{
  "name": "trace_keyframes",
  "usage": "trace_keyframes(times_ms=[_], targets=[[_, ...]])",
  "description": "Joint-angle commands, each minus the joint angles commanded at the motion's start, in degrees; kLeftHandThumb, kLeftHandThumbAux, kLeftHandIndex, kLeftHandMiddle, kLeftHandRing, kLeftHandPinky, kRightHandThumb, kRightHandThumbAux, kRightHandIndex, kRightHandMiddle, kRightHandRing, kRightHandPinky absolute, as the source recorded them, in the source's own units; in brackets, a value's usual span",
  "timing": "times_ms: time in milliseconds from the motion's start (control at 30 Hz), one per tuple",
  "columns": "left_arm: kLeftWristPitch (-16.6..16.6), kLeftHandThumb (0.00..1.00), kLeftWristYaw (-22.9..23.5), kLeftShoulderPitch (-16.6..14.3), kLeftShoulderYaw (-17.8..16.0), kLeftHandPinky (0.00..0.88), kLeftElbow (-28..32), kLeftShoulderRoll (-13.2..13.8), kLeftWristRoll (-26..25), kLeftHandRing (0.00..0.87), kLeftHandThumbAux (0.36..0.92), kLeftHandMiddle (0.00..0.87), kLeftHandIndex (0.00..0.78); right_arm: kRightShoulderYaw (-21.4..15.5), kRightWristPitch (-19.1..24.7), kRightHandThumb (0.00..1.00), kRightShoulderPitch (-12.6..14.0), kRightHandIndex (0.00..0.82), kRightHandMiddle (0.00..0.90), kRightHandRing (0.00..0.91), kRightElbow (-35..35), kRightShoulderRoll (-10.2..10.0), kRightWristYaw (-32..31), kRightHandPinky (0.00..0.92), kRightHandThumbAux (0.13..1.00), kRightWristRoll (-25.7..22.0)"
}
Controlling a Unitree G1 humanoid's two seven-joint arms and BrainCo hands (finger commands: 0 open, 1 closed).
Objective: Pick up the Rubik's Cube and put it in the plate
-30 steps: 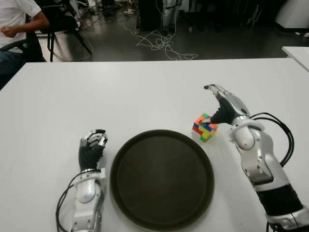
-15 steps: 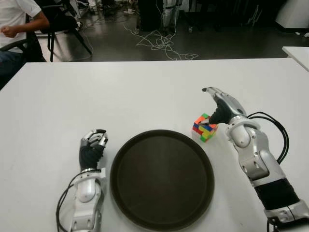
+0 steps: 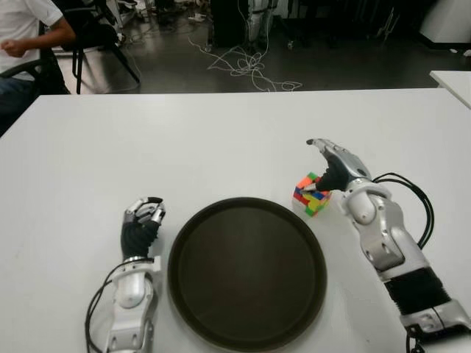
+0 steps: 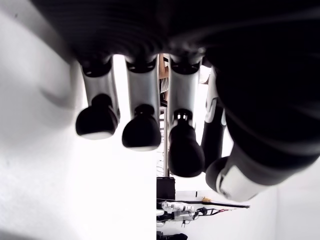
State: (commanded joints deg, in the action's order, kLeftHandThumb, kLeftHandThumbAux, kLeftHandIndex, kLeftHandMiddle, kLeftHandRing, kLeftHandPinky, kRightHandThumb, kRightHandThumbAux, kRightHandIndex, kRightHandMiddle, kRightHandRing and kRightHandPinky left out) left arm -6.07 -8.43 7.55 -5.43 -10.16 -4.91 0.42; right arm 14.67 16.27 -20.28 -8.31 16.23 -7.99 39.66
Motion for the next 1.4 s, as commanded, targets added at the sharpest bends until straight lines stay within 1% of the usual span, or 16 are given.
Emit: trace_keyframes(times_ms=[167,433,567,667,867,1067,1167,1400], targets=[[-0.1,0.712,-0.31,0.0,-0.01,0.826,-0.05,-0.04,0.16,0.825,0.704,0.801,0.444,0.56,1.01,0.0,0.07,0.093,0.127,0.144,0.05,-0.27,-0.46,0.163,0.886,-0.25],[-1.43,0.712,-0.08,0.11,-0.05,0.824,-0.32,-0.2,0.03,0.823,0.704,0.797,0.444,1.37,4.03,0.0,1.16,0.09,0.129,0.148,2.77,-0.77,-1.38,0.141,0.865,0.08],[-2.71,0.712,0.03,0.17,-0.22,0.823,-0.75,-0.52,-0.47,0.822,0.704,0.794,0.444,1.66,3.31,0.0,1.95,0.091,0.133,0.15,2.75,-0.67,-0.58,0.152,0.876,-0.08],[-3.07,0.712,0.01,0.25,-0.16,0.823,-0.87,-0.52,-0.48,0.821,0.704,0.792,0.444,1.74,3.18,0.0,2.24,0.087,0.133,0.15,2.98,-0.64,-0.56,0.156,0.887,-0.21],[-2.71,0.711,-0.1,0.37,0.02,0.822,-0.6,-0.43,-0.26,0.82,0.705,0.79,0.444,1.79,3.3,0.0,2.98,0.081,0.132,0.15,3.61,-0.85,-1.07,0.17,0.9,-0.72],[-2.43,0.711,-0.1,0.51,0.16,0.822,-0.19,-0.45,-0.24,0.819,0.705,0.79,0.444,2.08,2.75,0.0,3.44,0.081,0.131,0.149,2.22,-0.96,-0.68,0.18,0.91,-1.02],[-2.21,0.711,-0.33,0.57,0.16,0.823,0.02,-0.59,-0.21,0.82,0.705,0.791,0.444,2.47,3.2,0.0,3.42,0.079,0.128,0.144,2.13,-0.79,-1.16,0.168,0.915,-0.68],[-1.98,0.713,-0.01,0.6,-0.11,0.823,0.14,-0.63,-0.82,0.822,0.704,0.794,0.445,3.04,3.53,0.0,4.54,0.073,0.127,0.146,2.87,-1.0,-0.7,0.164,0.88,-0.41]])
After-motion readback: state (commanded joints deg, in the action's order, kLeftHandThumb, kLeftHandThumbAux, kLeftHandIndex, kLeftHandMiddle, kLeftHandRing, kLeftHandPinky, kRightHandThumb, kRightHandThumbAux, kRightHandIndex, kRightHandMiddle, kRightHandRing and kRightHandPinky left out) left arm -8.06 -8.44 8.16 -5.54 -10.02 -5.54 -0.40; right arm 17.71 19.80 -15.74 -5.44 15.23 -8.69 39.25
